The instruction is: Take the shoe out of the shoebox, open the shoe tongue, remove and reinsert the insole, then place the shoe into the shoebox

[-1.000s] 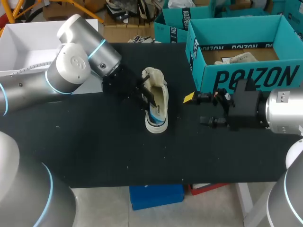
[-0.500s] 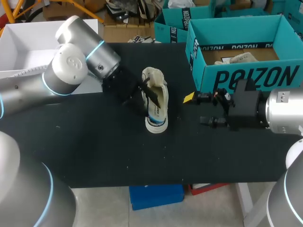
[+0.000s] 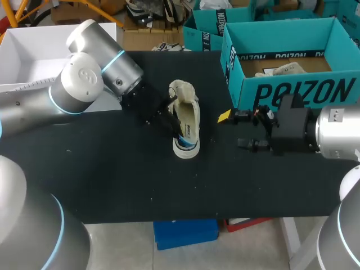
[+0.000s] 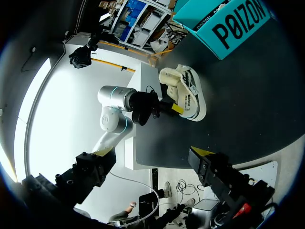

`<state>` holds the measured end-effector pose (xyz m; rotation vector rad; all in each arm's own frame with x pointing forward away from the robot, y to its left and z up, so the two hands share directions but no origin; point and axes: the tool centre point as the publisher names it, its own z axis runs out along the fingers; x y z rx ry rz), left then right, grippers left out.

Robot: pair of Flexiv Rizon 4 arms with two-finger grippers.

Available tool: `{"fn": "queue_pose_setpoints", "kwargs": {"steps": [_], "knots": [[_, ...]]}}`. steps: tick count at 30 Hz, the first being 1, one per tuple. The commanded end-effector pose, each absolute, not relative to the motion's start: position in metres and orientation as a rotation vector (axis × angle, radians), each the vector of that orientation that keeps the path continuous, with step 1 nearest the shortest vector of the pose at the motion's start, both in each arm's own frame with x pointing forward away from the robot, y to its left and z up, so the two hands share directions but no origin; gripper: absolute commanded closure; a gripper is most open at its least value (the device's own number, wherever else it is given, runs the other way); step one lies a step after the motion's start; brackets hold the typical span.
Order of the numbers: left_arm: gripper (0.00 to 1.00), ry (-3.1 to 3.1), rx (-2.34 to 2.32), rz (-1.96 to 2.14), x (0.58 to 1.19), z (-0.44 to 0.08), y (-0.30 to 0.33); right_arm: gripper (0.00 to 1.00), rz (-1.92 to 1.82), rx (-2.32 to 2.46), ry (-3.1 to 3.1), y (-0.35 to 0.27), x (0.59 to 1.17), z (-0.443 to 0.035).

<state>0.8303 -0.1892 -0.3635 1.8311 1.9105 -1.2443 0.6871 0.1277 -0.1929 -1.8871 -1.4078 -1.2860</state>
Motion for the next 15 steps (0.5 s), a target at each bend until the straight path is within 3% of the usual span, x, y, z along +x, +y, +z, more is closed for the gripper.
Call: {"fn": "queue_pose_setpoints", "kwargs": {"steps": [1, 15], "knots": [[1.00, 1.916, 1.842, -1.244, 0.834, -0.367, -0.192, 0.00, -1.286, -1.889, -1.408, 0.129, 0.687, -0.193], [1.00, 1.940, 1.821, -1.210, 0.851, -0.373, -0.194, 0.00, -1.286, -1.889, -1.408, 0.129, 0.687, -0.193]]}}
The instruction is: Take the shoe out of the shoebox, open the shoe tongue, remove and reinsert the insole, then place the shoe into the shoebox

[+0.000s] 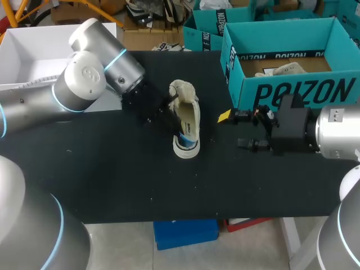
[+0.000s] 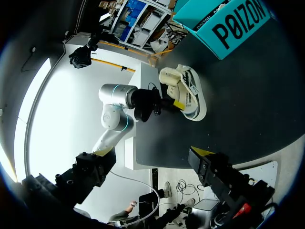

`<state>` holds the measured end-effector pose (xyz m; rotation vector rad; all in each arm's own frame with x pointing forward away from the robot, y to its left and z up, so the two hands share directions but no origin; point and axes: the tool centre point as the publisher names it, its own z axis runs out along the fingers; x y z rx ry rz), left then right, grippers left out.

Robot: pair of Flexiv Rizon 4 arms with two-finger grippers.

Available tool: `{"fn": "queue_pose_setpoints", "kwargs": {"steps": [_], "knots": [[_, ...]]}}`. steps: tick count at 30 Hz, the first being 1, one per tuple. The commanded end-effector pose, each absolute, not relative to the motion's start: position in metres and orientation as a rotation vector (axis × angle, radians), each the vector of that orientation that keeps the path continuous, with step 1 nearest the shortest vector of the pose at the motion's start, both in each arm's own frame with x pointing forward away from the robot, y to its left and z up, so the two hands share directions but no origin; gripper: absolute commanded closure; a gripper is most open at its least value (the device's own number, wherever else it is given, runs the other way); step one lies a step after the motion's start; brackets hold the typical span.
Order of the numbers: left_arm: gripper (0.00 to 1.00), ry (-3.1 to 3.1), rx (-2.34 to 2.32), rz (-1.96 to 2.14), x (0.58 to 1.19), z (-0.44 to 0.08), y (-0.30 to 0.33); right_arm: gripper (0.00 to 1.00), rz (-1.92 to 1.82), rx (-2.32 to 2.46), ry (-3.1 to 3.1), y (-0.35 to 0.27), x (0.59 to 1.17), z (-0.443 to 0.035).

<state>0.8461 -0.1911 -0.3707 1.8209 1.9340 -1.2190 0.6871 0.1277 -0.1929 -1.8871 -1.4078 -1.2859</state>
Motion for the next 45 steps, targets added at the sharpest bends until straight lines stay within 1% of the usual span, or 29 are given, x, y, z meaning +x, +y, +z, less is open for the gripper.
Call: {"fn": "queue_pose_setpoints", "kwargs": {"steps": [1, 16, 17, 18, 19, 20, 21, 22, 33, 34, 36, 37, 38, 39, 40, 45], "knots": [[1.00, 1.943, 1.819, -1.208, 0.852, -0.373, -0.194, 0.00, -1.286, -1.889, -1.408, 0.129, 0.687, -0.193], [1.00, 1.996, 1.813, -1.155, 0.862, -0.378, -0.193, 0.00, -1.286, -1.889, -1.408, 0.129, 0.687, -0.193], [0.91, 1.998, 1.814, -1.153, 0.862, -0.378, -0.193, 0.00, -1.286, -1.889, -1.408, 0.129, 0.687, -0.193], [0.87, 2.000, 1.815, -1.152, 0.862, -0.378, -0.193, 0.00, -1.286, -1.889, -1.408, 0.129, 0.687, -0.193], [0.72, 2.001, 1.815, -1.153, 0.862, -0.376, -0.192, 0.00, -1.286, -1.889, -1.408, 0.129, 0.687, -0.193], [0.54, 2.001, 1.816, -1.154, 0.861, -0.375, -0.192, 0.00, -1.286, -1.889, -1.408, 0.129, 0.687, -0.193], [0.05, 2.001, 1.816, -1.156, 0.860, -0.372, -0.191, 0.00, -1.286, -1.889, -1.408, 0.129, 0.687, -0.193], [0.00, 1.994, 1.816, -1.172, 0.859, -0.370, -0.191, 0.00, -1.286, -1.889, -1.408, 0.129, 0.687, -0.193], [0.00, 1.972, 1.832, -1.157, 0.855, -0.337, -0.178, 0.00, -1.286, -1.889, -1.408, 0.129, 0.687, -0.193], [0.06, 1.976, 1.840, -1.146, 0.854, -0.336, -0.177, 0.00, -1.286, -1.889, -1.408, 0.129, 0.687, -0.193], [0.53, 1.989, 1.866, -1.111, 0.854, -0.334, -0.176, 0.00, -1.286, -1.889, -1.408, 0.129, 0.687, -0.193], [0.67, 2.000, 1.887, -1.077, 0.854, -0.334, -0.176, 0.00, -1.286, -1.889, -1.408, 0.129, 0.687, -0.193], [0.85, 2.009, 1.909, -1.047, 0.853, -0.333, -0.175, 0.00, -1.286, -1.889, -1.408, 0.129, 0.687, -0.193], [0.96, 2.015, 1.927, -1.029, 0.852, -0.334, -0.175, 0.00, -1.286, -1.889, -1.408, 0.129, 0.687, -0.193], [1.00, 2.020, 1.941, -1.018, 0.850, -0.334, -0.175, 0.00, -1.286, -1.889, -1.408, 0.129, 0.687, -0.193], [1.00, 2.059, 1.982, -0.954, 0.848, -0.341, -0.173, 0.00, -1.286, -1.889, -1.408, 0.129, 0.687, -0.193]]}}
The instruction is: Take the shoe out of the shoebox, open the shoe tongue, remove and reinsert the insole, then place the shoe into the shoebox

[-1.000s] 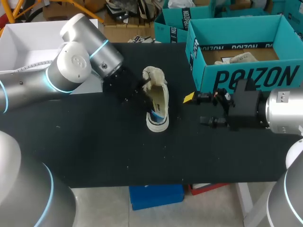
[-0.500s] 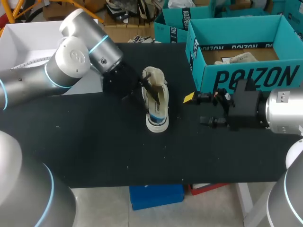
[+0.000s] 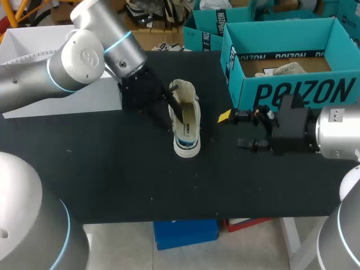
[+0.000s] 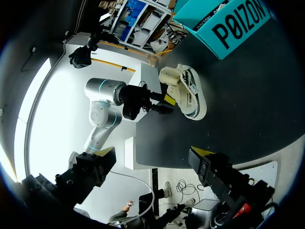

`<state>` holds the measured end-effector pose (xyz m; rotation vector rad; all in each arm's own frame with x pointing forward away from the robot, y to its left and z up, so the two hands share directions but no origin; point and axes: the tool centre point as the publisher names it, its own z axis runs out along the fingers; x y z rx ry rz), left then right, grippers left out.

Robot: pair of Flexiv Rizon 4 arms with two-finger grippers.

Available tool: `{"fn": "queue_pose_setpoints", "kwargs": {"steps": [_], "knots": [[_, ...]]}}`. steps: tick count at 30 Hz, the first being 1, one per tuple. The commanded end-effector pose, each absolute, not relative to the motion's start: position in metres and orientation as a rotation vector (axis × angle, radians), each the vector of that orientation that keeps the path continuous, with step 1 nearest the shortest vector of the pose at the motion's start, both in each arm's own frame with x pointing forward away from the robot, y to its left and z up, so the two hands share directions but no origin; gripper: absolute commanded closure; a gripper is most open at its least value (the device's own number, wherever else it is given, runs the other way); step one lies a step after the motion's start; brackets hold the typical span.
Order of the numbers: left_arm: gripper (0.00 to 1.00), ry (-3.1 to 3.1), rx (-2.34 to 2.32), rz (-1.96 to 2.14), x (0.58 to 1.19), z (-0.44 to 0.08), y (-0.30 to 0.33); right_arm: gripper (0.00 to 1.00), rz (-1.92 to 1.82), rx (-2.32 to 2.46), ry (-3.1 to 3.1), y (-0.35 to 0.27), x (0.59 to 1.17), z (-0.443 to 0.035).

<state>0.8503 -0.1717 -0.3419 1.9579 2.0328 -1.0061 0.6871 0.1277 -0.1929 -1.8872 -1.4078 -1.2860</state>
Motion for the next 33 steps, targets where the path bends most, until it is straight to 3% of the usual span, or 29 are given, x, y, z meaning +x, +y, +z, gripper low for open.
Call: {"fn": "queue_pose_setpoints", "kwargs": {"steps": [1, 33], "knots": [[1.00, 2.069, 1.992, -0.933, 0.847, -0.343, -0.173, 0.00, -1.286, -1.889, -1.408, 0.129, 0.687, -0.193], [1.00, 2.178, 2.089, -0.791, 0.836, -0.397, -0.192, 0.00, -1.286, -1.889, -1.408, 0.129, 0.687, -0.193]]}}
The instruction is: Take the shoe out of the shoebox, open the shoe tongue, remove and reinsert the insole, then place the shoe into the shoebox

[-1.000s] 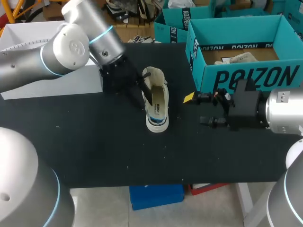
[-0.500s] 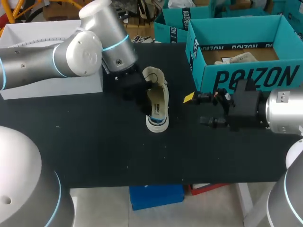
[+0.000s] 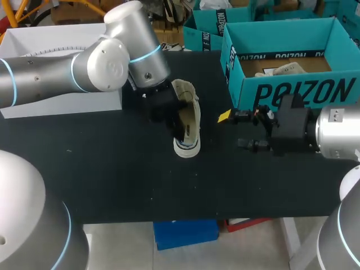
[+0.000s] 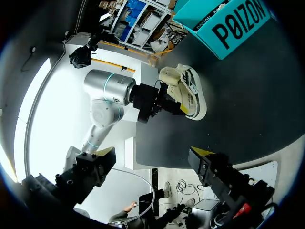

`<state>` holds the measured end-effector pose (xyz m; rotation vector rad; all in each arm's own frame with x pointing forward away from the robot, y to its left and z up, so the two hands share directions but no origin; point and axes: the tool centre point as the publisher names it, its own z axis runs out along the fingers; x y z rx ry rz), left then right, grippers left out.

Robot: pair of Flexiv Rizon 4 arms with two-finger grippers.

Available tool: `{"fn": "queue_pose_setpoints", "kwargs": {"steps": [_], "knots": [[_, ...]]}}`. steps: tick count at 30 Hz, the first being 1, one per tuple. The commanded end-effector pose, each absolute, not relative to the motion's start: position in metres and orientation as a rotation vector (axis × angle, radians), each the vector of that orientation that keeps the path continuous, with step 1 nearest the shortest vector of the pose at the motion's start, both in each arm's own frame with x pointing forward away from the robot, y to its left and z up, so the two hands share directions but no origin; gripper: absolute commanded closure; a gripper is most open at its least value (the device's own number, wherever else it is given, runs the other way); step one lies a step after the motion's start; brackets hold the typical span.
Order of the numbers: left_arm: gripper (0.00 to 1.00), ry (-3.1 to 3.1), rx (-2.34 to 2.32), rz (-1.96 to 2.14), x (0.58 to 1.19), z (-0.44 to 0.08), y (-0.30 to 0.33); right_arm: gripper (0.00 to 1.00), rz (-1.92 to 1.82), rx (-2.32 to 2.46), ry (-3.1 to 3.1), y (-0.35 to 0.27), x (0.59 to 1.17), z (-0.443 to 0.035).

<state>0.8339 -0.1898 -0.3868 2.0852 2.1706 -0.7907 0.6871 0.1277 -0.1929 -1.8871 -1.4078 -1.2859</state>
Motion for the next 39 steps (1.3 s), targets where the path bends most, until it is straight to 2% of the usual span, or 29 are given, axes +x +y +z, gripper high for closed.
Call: {"fn": "queue_pose_setpoints", "kwargs": {"steps": [1, 6, 21, 39], "knots": [[1.00, 2.189, 2.088, -0.793, 0.838, -0.400, -0.192, 0.00, -1.286, -1.889, -1.408, 0.129, 0.687, -0.193], [1.00, 2.211, 2.089, -0.787, 0.846, -0.409, -0.194, 0.00, -1.286, -1.889, -1.408, 0.129, 0.687, -0.193], [1.00, 2.152, 2.181, -0.530, 0.855, -0.357, -0.190, 0.00, -1.286, -1.889, -1.408, 0.129, 0.687, -0.193], [1.00, 2.160, 2.221, -0.304, 0.857, -0.383, -0.194, 0.00, -1.286, -1.889, -1.408, 0.129, 0.687, -0.193]]}}
